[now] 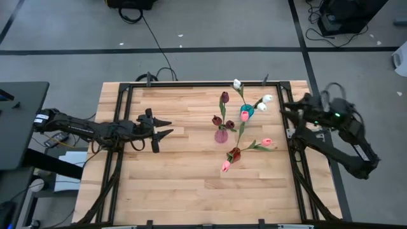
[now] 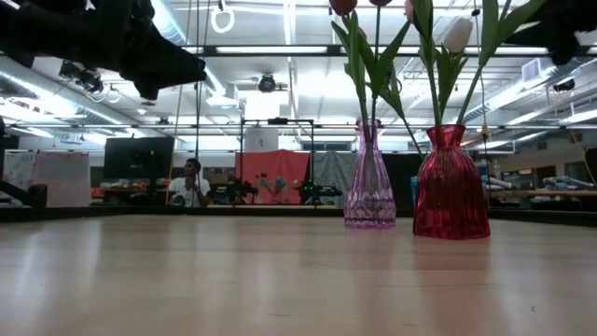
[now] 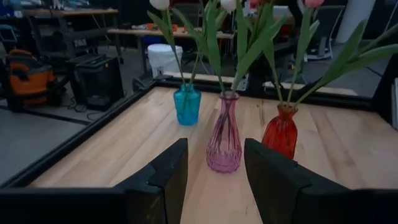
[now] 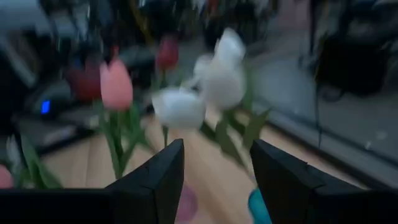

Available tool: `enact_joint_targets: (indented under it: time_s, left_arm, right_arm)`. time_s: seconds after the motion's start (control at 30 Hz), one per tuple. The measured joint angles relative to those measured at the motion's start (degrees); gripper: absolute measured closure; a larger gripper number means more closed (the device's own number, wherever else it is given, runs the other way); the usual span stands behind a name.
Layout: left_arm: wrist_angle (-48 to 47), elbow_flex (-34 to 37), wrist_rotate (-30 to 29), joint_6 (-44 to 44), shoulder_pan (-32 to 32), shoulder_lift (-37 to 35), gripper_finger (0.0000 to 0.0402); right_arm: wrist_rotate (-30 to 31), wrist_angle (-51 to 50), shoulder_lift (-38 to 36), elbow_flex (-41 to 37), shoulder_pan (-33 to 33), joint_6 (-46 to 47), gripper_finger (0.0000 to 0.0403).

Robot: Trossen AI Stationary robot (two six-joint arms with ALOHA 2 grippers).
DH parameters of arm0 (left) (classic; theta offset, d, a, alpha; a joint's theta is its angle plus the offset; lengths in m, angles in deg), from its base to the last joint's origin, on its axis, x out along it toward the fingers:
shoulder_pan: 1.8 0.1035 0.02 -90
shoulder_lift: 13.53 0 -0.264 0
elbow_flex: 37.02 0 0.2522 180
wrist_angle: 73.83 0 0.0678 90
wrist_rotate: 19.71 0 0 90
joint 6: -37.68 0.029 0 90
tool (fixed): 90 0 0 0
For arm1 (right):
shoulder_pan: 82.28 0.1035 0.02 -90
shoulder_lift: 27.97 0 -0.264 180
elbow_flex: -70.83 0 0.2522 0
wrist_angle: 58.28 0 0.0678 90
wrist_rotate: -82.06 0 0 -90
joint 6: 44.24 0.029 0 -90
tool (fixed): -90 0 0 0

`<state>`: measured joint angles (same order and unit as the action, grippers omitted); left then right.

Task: Sort flowers into vase by color
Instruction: Return to Home Position

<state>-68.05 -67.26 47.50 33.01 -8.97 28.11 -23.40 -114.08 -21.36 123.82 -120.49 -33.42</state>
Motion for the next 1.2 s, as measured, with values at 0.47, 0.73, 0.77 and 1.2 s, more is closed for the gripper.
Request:
enact_joint_targets:
  time_s: [0.47, 0.73, 0.77, 1.2]
  left_arm:
    - [2.79, 4.25, -7.70, 5.57, -3.94, -4.22, 0.0239]
    - [17.09, 14.19, -9.76, 6.52, -4.49, -4.26, 0.0239]
    - [17.81, 14.56, -10.05, 6.53, -4.49, -4.27, 0.0239]
    - [16.26, 14.89, -18.63, 9.51, -9.98, -4.27, 0.0239]
  right_arm:
    - [-6.13, 16.56, -6.34, -4.82, -0.24, 6.19, 0.0206]
    - [-13.36, 34.30, -6.29, -18.46, 0.16, 17.52, 0.0206]
    - [-13.24, 35.60, -6.32, -20.34, 0.22, 17.86, 0.0206]
    - [-23.24, 37.14, -6.35, -23.94, 4.16, 12.19, 0.0206]
